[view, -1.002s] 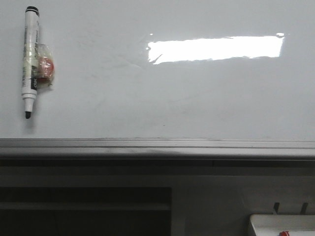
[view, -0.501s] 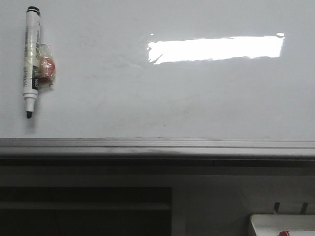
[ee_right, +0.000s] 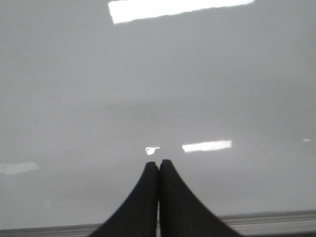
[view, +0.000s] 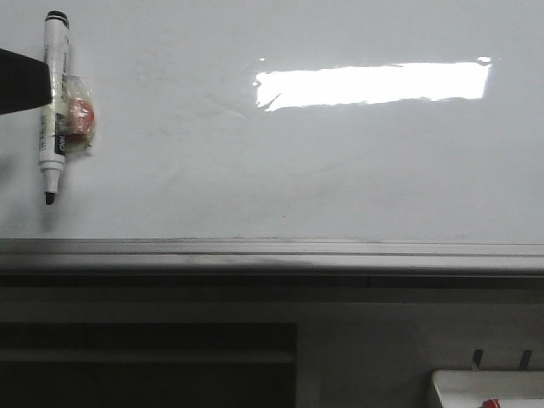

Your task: Write number 2 on whiteboard

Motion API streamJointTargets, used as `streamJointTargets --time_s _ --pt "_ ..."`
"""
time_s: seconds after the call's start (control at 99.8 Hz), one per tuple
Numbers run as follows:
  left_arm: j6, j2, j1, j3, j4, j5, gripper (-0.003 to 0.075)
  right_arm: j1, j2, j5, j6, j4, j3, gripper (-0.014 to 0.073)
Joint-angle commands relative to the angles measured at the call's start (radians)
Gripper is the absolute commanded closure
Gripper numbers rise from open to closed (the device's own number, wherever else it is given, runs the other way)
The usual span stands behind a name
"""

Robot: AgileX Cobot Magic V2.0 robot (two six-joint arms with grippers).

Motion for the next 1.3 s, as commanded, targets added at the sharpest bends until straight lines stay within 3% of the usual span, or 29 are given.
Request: streamJointTargets --time_s 0.0,0.24,0.471,0.561,0.731,0.872,1.002,1.112,1.292 --pt "-0.014 0.051 -0.013 -0.030 -0.063 -0.140 0.0314 0.001 0.022 -0.084 -0.011 -0.011 -0.025 0.0654" --pt "-0.118 0.145 -0.013 -0.038 -0.041 -0.146 0.0314 0.001 0.022 -0.084 -0.011 -0.011 -0.025 0.0654" --pt "-0.118 0.199 -0.013 -0.038 -0.037 -0.174 0.0325 0.001 0.022 -0.084 -0.011 -0.011 -0.025 0.0654" --pt "-0.118 0.225 -0.013 -0.038 -0.037 -0.209 0.0411 0.001 0.022 -0.084 -0.011 -0.011 -0.025 0.0654" --pt "-0.118 0.290 -0.013 -0.038 -0.035 -0.223 0.0740 0.001 0.022 -0.085 -0.011 -0.011 -0.025 0.0654" --pt "-0.118 0.311 -0.013 -0.038 -0.020 -0.227 0.0741 0.001 0.022 -0.085 -0.011 -0.011 -0.025 0.0654" --pt "-0.118 0.282 -0.013 -0.038 0.126 -0.234 0.0741 0.004 0.024 -0.105 -0.019 0.022 -0.041 0.0654" --pt "-0.118 0.220 -0.013 -0.038 0.291 -0.234 0.0741 0.042 0.044 -0.078 -0.199 0.170 -0.079 0.0654" --pt "-0.118 0.111 -0.013 -0.038 0.537 -0.205 0.0741 0.192 0.125 0.083 -0.751 0.676 -0.135 0.0654"
